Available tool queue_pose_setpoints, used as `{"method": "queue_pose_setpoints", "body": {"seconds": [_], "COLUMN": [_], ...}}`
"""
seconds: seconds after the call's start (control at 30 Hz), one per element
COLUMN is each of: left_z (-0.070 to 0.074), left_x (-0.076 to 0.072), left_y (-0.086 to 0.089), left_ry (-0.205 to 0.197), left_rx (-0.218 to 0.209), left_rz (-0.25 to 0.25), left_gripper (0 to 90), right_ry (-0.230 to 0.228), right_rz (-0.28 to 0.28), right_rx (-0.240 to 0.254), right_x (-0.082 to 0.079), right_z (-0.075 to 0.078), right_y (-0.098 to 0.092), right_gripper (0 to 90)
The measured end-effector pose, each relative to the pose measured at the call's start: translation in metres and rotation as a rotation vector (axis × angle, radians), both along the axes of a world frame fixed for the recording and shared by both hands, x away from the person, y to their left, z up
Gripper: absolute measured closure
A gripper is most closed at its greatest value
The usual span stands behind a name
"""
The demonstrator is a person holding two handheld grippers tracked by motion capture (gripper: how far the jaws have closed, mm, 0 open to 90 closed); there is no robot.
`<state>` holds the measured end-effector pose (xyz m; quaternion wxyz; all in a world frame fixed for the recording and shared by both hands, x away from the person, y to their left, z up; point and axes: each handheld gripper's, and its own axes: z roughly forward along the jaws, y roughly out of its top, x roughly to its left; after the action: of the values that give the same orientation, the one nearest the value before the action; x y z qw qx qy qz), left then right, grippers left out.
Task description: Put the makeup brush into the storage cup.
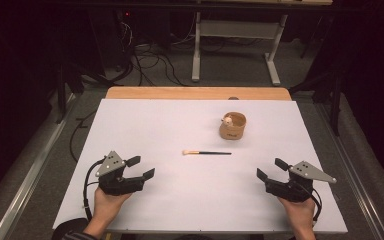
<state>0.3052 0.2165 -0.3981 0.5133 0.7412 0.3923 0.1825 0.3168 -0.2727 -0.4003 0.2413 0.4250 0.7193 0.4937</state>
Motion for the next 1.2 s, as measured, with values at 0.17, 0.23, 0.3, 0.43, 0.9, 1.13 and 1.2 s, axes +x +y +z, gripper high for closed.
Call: {"method": "queue_pose_setpoints", "body": {"seconds": [0.17, 0.23, 0.3, 0.43, 0.9, 1.13, 1.2], "left_z": [0.000, 0.000, 0.000, 0.000, 0.000, -0.001, -0.001], "left_x": [0.000, 0.000, 0.000, 0.000, -0.001, -0.001, -0.001], "left_y": [0.001, 0.001, 0.001, 0.001, 0.000, -0.001, -0.001], "left_ry": [0.001, 0.003, 0.003, 0.002, 0.002, 0.004, 0.003], "left_rx": [-0.002, -0.011, -0.011, -0.004, -0.003, -0.004, -0.004], "left_rz": [0.004, 0.012, 0.013, 0.009, 0.009, 0.011, 0.008], "left_gripper": [30.4, 30.4, 30.3, 30.4, 30.5, 30.5, 30.4], "right_ry": [-0.006, -0.012, -0.014, -0.032, -0.041, -0.080, -0.074], "right_rz": [0.026, 0.035, 0.042, 0.065, 0.123, 0.136, 0.141], "right_rx": [0.017, 0.014, 0.017, 0.008, -0.008, -0.006, 0.005], "right_x": [-0.003, -0.005, -0.005, -0.008, -0.005, -0.005, -0.003], "right_z": [0.004, 0.006, 0.007, 0.012, 0.018, 0.021, 0.022], "right_y": [0.007, 0.010, 0.012, 0.019, 0.043, 0.051, 0.054], "right_gripper": [23.4, 23.4, 23.4, 23.4, 22.7, 21.3, 20.4]}}
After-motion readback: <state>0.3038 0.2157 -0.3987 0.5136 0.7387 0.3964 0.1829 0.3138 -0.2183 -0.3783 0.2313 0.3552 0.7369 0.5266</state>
